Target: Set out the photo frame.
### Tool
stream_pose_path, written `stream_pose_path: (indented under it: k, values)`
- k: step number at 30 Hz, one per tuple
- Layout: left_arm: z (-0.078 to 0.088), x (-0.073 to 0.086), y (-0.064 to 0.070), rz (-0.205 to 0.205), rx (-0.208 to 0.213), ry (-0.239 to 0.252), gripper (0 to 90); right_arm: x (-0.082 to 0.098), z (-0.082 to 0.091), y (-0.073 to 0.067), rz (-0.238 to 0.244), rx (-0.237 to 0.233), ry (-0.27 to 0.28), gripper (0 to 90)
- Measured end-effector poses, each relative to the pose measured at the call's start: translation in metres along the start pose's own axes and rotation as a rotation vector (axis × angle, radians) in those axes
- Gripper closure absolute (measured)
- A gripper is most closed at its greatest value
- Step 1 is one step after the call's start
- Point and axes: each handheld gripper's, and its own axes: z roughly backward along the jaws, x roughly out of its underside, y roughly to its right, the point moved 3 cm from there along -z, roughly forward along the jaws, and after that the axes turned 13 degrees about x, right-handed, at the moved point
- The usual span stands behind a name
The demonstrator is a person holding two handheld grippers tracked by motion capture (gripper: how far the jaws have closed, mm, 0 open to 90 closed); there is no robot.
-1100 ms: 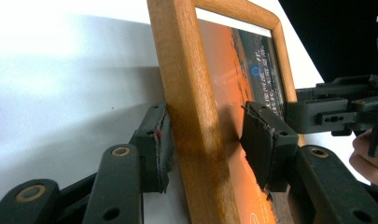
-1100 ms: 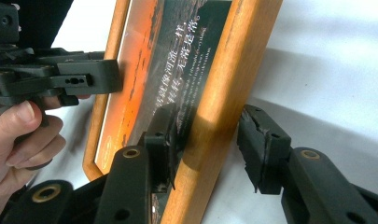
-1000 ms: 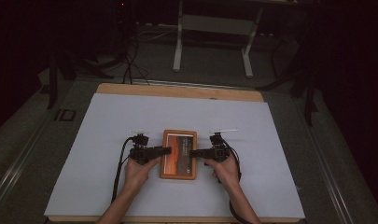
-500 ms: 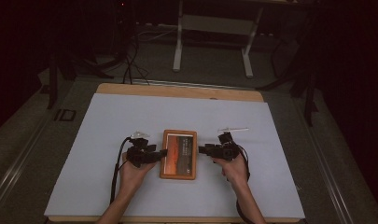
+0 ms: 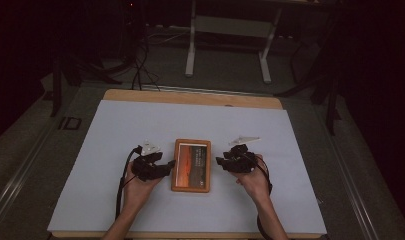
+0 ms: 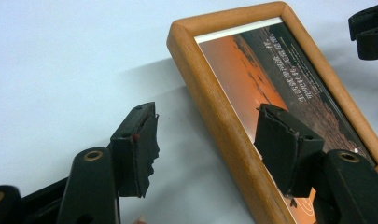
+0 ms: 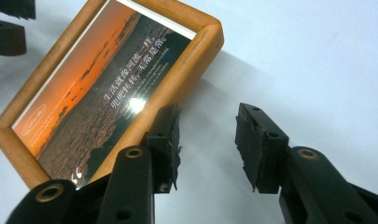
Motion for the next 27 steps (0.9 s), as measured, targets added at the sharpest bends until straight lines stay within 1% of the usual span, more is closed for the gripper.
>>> stream_pose_path:
  k: [1, 3, 4, 6, 10, 13, 15, 18, 22, 24, 25, 27]
  values:
    - [0.0, 0.0, 0.0, 0.002, -0.001, 0.002, 39.1, -0.001, 0.0, -0.001, 0.011, 0.017, 0.0, 59.5]
    - [0.002, 0.0, -0.001, 0.005, -0.006, 0.005, 39.2, -0.002, 0.0, -0.002, 0.03, 0.029, 0.001, 60.1]
    - [0.003, 0.0, -0.002, 0.007, -0.009, 0.007, 39.2, -0.003, 0.0, -0.003, 0.032, 0.025, 0.007, 59.6]
    - [0.004, 0.0, -0.004, 0.015, -0.012, 0.011, 39.2, -0.005, 0.0, -0.006, 0.029, 0.033, 0.035, 56.3]
    - [0.005, 0.0, -0.006, 0.029, 0.006, 0.009, 39.2, -0.013, -0.002, -0.009, 0.027, 0.002, 0.087, 47.7]
    - [0.006, 0.0, -0.006, 0.028, 0.005, 0.01, 39.2, -0.017, -0.004, -0.014, 0.036, 0.011, 0.103, 46.8]
    - [0.007, -0.001, -0.006, 0.028, 0.008, 0.01, 39.3, -0.02, -0.005, -0.017, 0.044, 0.012, 0.125, 46.1]
    - [0.007, -0.001, -0.006, 0.028, 0.014, 0.009, 39.3, -0.026, -0.006, -0.017, 0.04, 0.054, 0.147, 44.3]
    - [0.008, -0.001, -0.007, 0.039, 0.019, 0.009, 39.4, -0.034, -0.004, -0.021, 0.021, 0.092, 0.188, 35.4]
    - [0.009, -0.001, -0.007, 0.039, 0.025, 0.01, 39.4, -0.037, -0.003, -0.022, 0.022, 0.111, 0.201, 31.4]
    - [0.009, -0.001, -0.006, 0.037, 0.027, 0.009, 39.4, -0.038, -0.003, -0.022, 0.02, 0.114, 0.206, 28.8]
    - [0.009, -0.001, -0.006, 0.036, 0.03, 0.007, 39.4, -0.04, -0.003, -0.023, 0.016, 0.1, 0.217, 24.8]
